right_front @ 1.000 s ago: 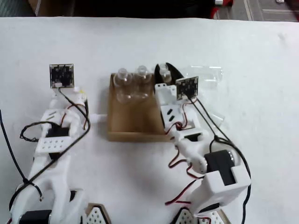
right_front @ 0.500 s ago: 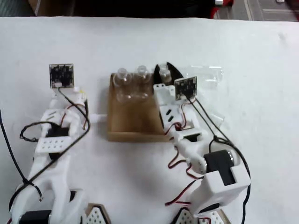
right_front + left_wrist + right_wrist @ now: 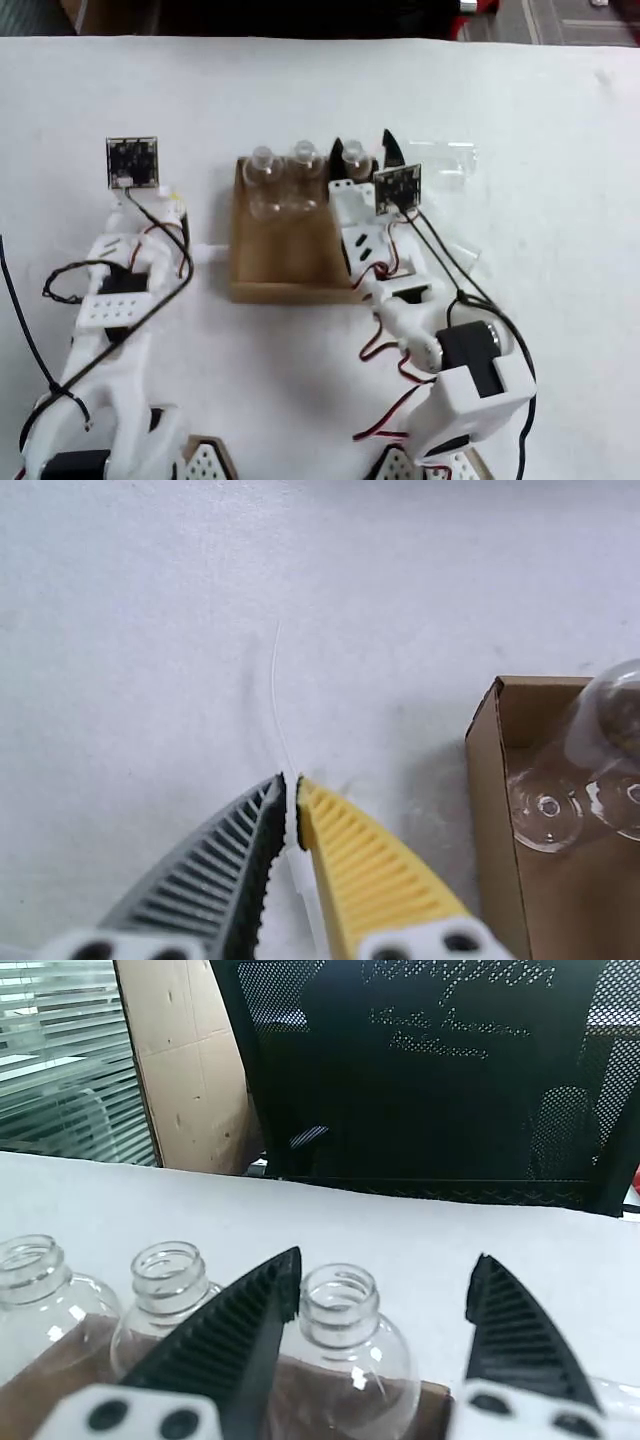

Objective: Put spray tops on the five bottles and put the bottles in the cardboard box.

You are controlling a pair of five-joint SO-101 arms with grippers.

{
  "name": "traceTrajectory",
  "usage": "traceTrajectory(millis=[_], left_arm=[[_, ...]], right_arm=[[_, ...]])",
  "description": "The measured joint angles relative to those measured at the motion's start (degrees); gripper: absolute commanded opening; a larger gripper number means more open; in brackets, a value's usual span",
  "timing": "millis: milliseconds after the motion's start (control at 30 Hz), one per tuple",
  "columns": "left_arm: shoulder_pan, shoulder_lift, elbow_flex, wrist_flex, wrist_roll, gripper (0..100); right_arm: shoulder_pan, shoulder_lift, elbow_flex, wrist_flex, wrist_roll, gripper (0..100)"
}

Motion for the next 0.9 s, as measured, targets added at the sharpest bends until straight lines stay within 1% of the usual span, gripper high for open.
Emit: traceTrajectory(millis=[267,533,600,767,900], left_arm=[[0.00,0.00,0.00,0.00,0.00,2],[0.00,0.00,0.00,0.00,0.00,2],[0.00,0.00,0.00,0.00,0.00,2],[0.00,0.00,0.00,0.00,0.00,2],[0.00,0.00,0.00,0.00,0.00,2]], right_arm=[[-0.18,-2.37,0.97,0.00,0.00,23.4],[-1.23,-18.02,7.47,0.79,0.00,23.4],[-1.23,-23.12,7.74,4.66,0.00,23.4],[-1.23,-35.69,7.82,19.25,0.00,23.3],[1.76,-45.01,7.56,26.64,-0.44,23.3]])
